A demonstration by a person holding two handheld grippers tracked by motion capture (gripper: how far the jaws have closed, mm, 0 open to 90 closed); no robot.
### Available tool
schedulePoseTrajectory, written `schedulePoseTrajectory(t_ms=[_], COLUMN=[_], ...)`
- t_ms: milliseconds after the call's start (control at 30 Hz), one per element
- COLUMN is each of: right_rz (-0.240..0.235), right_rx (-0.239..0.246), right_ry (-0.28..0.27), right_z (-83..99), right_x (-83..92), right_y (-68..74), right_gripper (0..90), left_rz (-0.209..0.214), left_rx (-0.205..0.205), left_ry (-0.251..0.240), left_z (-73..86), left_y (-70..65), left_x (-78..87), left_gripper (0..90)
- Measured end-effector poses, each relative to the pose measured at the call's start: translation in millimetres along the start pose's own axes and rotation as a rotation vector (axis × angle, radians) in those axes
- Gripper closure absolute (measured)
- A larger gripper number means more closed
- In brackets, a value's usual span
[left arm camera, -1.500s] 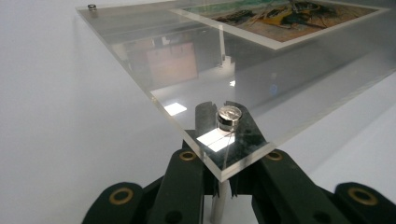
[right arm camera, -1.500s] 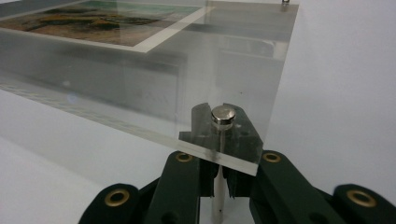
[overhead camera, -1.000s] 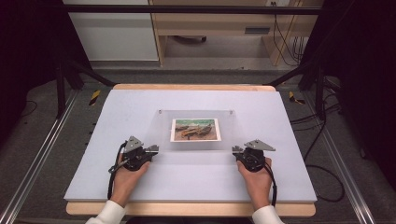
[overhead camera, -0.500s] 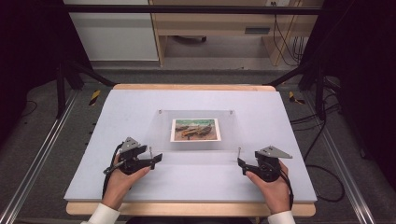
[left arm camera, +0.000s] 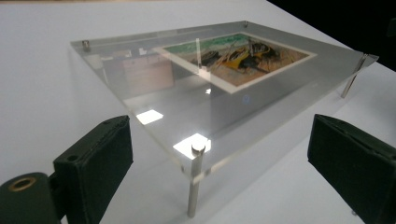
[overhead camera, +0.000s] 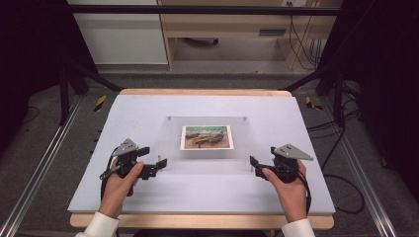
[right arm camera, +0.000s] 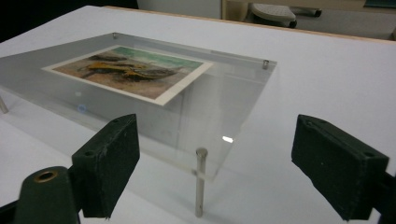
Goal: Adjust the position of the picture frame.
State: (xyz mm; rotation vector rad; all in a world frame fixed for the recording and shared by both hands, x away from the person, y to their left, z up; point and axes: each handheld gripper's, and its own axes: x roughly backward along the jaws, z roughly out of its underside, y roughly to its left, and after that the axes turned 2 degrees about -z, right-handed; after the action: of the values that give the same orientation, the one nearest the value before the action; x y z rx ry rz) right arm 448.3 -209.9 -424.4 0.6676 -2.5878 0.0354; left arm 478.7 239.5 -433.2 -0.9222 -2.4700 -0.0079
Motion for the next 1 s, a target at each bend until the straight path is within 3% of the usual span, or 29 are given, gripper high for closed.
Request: schedulePoseTrajectory(t_ms=[67,200,267,300,400,500,700,1000], right_rz=[-0.002,-0.027,-0.042,-0.056,-0.057,-0.062,-0.078,-0.101], right_rx=[0.007,0.003,-0.007,-0.011,-0.029,-0.037,-0.079,-0.134], right_ry=[0.017,0.059,0.086,0.110,0.159,0.170,0.196,0.187], right_z=[-8.1,-18.7,-20.6,-20.8,-20.0,-19.0,-13.4,-10.5], right_x=[-5.9,-20.1,-26.3,-29.4,-33.9,-38.0,-51.2,-58.0], right_y=[1.0,0.5,-2.2,-4.4,-8.0,-9.7,-8.8,-10.0], right_gripper=[16.6,18.4,21.6,27.0,29.4,31.3,31.6,23.8], left_rz=[-0.008,-0.040,-0.044,-0.048,-0.068,-0.081,-0.069,-0.039], left_rx=[-0.012,0.007,0.019,0.027,0.044,0.045,0.103,0.156], left_ry=[0.010,0.021,0.025,0.024,0.011,0.010,0.018,0.041], left_z=[-8.0,-15.7,-15.6,-14.8,-11.2,-7.9,-0.7,6.7], left_y=[-0.8,1.1,2.9,3.2,2.5,3.7,9.9,14.0], left_x=[-5.9,-21.5,-26.3,-26.9,-26.9,-26.3,-27.8,-34.7], left_gripper=[6.1,7.6,10.4,16.4,18.4,18.4,21.3,20.7])
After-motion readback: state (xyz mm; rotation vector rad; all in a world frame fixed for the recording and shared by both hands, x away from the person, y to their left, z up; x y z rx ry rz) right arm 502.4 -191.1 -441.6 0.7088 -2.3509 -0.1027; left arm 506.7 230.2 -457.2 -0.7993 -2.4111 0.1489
